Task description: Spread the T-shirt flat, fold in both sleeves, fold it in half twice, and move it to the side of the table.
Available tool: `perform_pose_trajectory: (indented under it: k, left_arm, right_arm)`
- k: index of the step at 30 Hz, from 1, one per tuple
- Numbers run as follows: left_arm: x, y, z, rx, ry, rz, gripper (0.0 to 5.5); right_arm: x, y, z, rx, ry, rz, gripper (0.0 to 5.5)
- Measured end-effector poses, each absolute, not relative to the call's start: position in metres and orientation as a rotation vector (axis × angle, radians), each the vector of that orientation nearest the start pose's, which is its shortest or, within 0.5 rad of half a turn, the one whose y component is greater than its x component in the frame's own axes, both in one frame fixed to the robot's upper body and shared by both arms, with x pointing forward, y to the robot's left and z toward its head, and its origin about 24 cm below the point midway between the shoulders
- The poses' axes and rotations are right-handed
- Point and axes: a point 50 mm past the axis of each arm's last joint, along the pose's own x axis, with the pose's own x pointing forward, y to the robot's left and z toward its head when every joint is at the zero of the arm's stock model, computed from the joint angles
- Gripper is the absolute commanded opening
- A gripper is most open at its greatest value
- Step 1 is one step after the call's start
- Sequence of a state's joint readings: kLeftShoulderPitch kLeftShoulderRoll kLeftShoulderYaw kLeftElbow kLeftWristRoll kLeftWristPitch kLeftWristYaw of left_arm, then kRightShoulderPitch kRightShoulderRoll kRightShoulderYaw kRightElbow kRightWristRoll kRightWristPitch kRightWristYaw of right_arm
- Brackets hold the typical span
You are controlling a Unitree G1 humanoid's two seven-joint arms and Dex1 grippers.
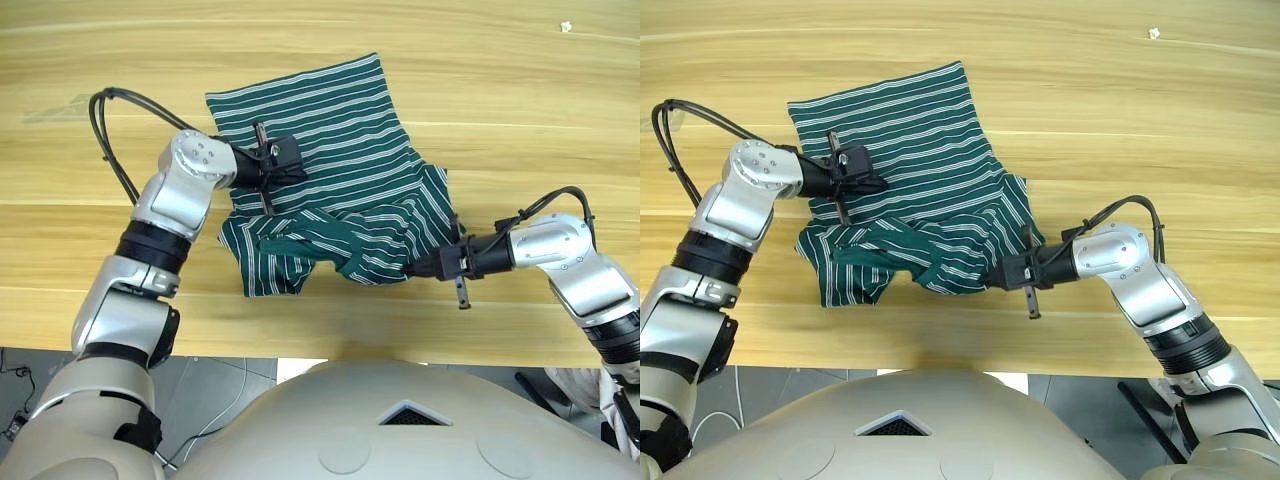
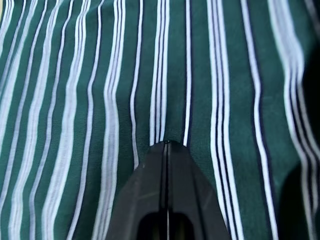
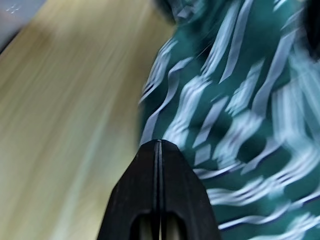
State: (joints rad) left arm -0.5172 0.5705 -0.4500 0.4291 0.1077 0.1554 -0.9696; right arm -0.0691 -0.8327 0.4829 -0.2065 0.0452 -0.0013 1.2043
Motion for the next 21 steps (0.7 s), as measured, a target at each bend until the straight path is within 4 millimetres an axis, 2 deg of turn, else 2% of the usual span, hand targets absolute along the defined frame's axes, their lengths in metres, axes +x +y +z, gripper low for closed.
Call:
perform_pose_trajectory:
  k: [2,6,8,11,12,13,15,16,18,21]
  left_arm:
    - [0.314,0.172,0.043,0.765,0.573,-1.103,0.03]
    - [0.321,0.167,0.038,0.793,0.570,-1.107,0.03]
    - [0.327,0.163,0.037,0.818,0.564,-1.105,0.03]
    - [0.339,0.157,0.036,0.859,0.565,-1.082,0.03]
    - [0.340,0.156,0.036,0.860,0.562,-1.079,0.03]
    - [0.341,0.156,0.036,0.861,0.554,-1.077,0.03]
    - [0.345,0.155,0.038,0.863,0.536,-1.073,0.03]
    - [0.346,0.153,0.038,0.858,0.528,-1.072,0.03]
    - [0.348,0.150,0.038,0.848,0.517,-1.073,0.03]
    - [0.348,0.150,0.037,0.835,0.511,-1.074,0.03]
  right_arm:
    - [0.185,-0.170,0.043,-0.797,0.493,1.682,0.00]
    - [0.203,-0.194,0.049,-1.048,0.530,1.620,0.00]
    - [0.206,-0.209,0.053,-1.110,0.570,1.591,0.00]
    - [0.205,-0.246,0.059,-1.162,0.704,1.509,0.00]
    - [0.203,-0.247,0.059,-1.122,0.695,1.494,0.00]
    - [0.205,-0.242,0.060,-1.053,0.640,1.461,0.00]
    - [0.206,-0.211,0.055,-0.855,0.460,1.448,0.00]
    - [0.212,-0.192,0.065,-0.766,0.313,1.422,0.00]
    - [0.223,-0.177,0.081,-0.747,0.172,1.369,0.00]
    - [0.224,-0.156,0.072,-0.720,0.131,1.359,0.00]
